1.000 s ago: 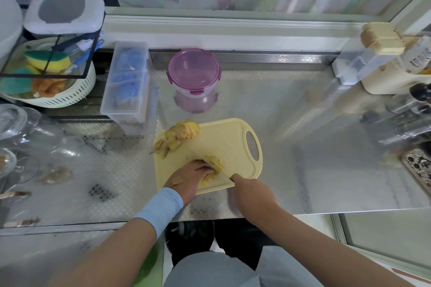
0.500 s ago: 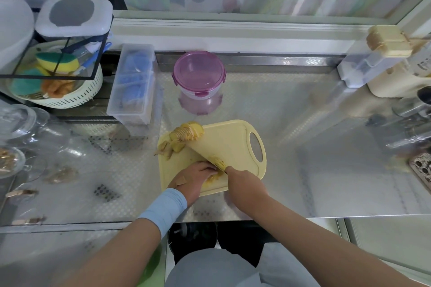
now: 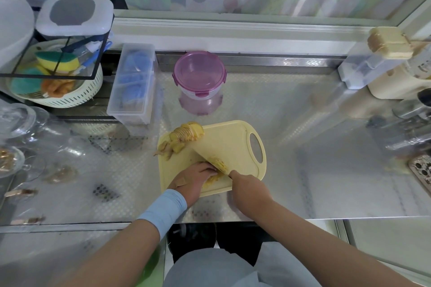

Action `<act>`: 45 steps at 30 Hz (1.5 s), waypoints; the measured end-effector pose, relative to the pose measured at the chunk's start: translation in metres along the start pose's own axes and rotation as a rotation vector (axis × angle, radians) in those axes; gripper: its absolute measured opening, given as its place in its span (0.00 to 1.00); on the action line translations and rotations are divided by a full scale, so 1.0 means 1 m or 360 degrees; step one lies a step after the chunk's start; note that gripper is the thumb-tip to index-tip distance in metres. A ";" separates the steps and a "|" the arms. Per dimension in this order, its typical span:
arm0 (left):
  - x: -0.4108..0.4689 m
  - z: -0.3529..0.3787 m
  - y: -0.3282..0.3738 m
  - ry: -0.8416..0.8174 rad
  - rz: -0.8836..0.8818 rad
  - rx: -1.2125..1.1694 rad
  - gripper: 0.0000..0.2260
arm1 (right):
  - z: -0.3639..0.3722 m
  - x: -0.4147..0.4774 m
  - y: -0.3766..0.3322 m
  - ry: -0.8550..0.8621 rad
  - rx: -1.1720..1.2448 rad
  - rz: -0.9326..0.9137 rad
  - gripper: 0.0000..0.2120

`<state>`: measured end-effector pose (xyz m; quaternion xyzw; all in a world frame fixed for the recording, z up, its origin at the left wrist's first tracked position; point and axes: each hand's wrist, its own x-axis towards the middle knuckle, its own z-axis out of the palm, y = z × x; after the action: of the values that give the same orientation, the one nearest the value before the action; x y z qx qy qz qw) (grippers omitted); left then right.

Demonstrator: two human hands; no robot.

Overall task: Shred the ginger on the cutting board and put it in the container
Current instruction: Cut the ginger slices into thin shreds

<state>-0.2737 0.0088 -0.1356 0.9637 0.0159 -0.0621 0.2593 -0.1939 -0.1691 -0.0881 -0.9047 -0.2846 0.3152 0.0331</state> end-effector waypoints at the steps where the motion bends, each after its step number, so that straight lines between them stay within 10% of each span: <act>1: -0.001 0.000 0.000 0.0052 0.0050 0.0018 0.24 | -0.001 0.002 -0.002 0.0003 0.0010 -0.0008 0.15; 45: 0.000 0.010 -0.007 0.0070 0.0032 -0.0037 0.19 | -0.002 0.006 -0.006 -0.0034 -0.0031 -0.0034 0.11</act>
<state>-0.2753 0.0096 -0.1471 0.9619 0.0127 -0.0379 0.2706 -0.1915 -0.1606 -0.0888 -0.8985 -0.2976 0.3218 0.0247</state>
